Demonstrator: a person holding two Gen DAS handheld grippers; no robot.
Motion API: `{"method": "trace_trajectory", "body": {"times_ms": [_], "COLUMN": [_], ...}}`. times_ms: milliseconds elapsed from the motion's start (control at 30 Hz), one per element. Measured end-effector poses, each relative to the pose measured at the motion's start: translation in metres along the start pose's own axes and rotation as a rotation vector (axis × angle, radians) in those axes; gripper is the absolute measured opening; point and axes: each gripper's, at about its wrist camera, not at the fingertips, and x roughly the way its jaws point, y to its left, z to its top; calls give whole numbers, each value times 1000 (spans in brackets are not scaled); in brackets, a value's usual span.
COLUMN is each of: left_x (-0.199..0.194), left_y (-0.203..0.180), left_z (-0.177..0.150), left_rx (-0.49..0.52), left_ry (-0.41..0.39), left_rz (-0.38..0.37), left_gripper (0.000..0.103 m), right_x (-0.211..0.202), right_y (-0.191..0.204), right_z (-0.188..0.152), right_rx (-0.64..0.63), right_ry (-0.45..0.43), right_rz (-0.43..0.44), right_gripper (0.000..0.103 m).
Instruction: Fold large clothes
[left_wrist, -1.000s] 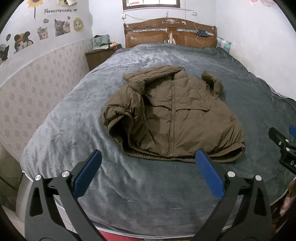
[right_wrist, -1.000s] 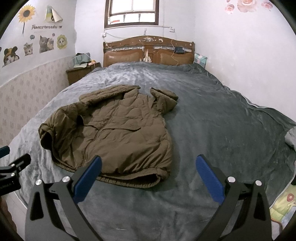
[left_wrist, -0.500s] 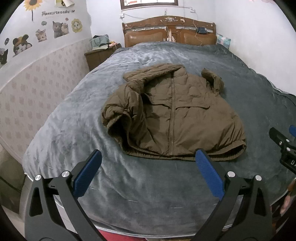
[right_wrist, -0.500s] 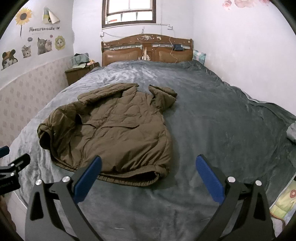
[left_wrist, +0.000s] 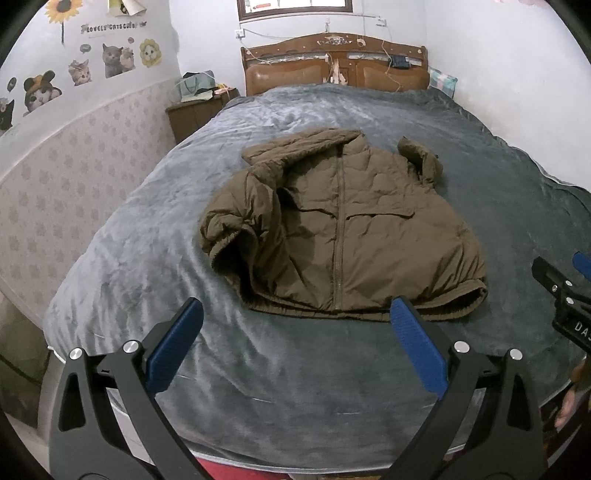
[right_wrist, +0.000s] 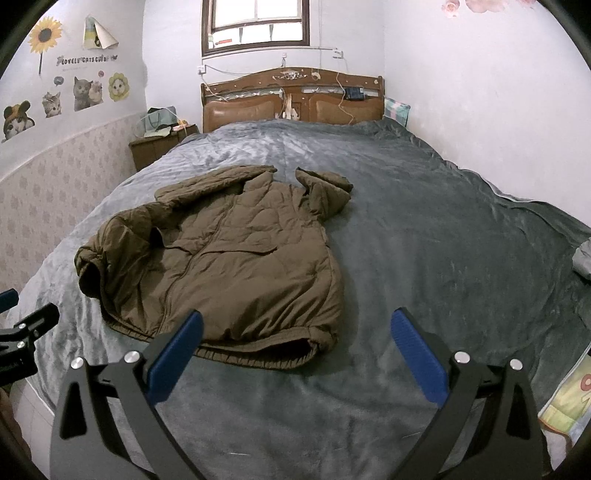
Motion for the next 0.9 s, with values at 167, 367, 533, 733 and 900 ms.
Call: {"method": "trace_trajectory", "body": {"times_ms": [167, 367, 533, 733, 900], "left_x": [-1, -1, -1, 0, 5], "left_y": [0, 1, 1, 0, 1], "left_z": [0, -1, -1, 0, 0], "left_rx": [-2, -2, -1, 3, -1], "left_ry": [-3, -3, -3, 3, 13], "left_rz": [0, -4, -4, -6, -8], "left_gripper": [100, 100, 100, 100, 100], "right_x": [0, 0, 0, 1, 5], "right_y": [1, -1, -1, -1, 2], "right_z": [0, -2, -2, -4, -5], "right_rx": [1, 1, 2, 0, -4], "right_ry": [2, 4, 5, 11, 19], "right_rz": [-1, -3, -3, -3, -8], "right_gripper": [101, 101, 101, 101, 101]}}
